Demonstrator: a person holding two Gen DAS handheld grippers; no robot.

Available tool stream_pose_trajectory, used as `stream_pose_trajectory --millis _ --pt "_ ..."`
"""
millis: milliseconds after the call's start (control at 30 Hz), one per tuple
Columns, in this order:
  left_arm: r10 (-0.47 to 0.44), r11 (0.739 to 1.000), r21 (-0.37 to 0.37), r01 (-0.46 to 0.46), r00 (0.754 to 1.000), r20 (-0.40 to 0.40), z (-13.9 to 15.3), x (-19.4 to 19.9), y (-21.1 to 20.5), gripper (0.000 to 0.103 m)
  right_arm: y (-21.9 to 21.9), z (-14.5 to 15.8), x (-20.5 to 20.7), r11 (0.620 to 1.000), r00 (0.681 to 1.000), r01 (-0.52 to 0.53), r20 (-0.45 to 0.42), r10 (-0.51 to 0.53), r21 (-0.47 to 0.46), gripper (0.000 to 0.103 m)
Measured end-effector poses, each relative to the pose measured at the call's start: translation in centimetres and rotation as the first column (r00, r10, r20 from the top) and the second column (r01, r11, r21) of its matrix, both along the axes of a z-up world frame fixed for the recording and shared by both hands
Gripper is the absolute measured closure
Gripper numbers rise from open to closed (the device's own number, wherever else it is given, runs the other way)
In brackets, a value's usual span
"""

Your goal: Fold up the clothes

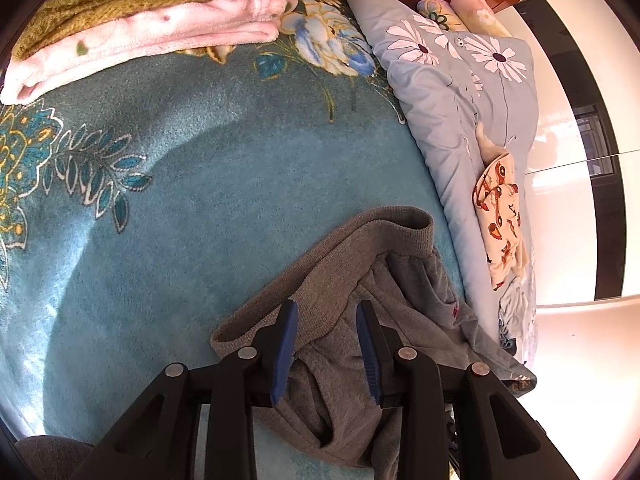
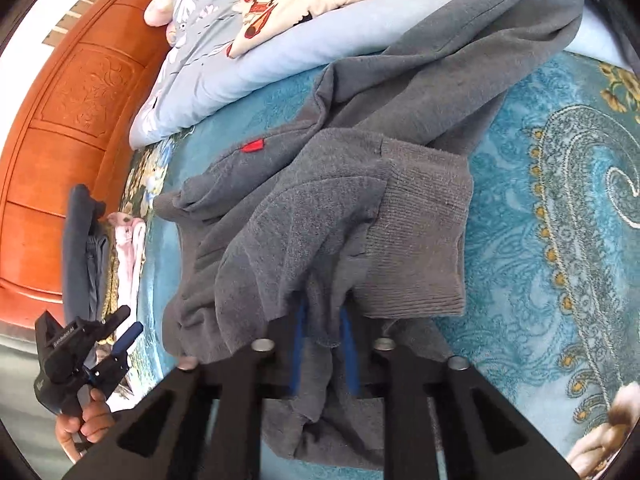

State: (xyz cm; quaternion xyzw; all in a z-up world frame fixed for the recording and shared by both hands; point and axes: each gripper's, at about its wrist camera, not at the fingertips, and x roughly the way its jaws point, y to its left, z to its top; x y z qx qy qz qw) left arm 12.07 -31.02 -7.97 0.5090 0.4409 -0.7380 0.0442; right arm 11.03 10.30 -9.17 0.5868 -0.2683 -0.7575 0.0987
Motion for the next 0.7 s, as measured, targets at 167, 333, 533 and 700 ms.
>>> stream_pose_trajectory --millis 167,333,533,700 --pt "-0.001 1.0 0.016 0.001 1.0 0.006 -0.1 0.2 0.0 0.061 4.0 4.4 0.6 1.0 0.994 0.021 -0.107 -0.022 -0.007 0.094" --pt "-0.019 1.0 0.016 0.019 1.0 0.021 -0.2 0.1 0.2 0.058 13.4 12.0 3.1 0.976 0.941 0.204 -0.288 -0.176 0.071 0.094" --pt "-0.039 0.999 -0.03 0.042 0.996 0.079 -0.2 0.1 0.8 0.053 28.1 16.2 9.7 0.8 0.787 0.575 -0.384 -0.483 0.173 0.095" --pt "-0.034 0.993 -0.106 0.055 0.982 0.186 -1.1 0.1 1.1 0.045 33.5 11.0 13.5 0.72 0.738 0.671 -0.25 -0.627 0.178 0.096"
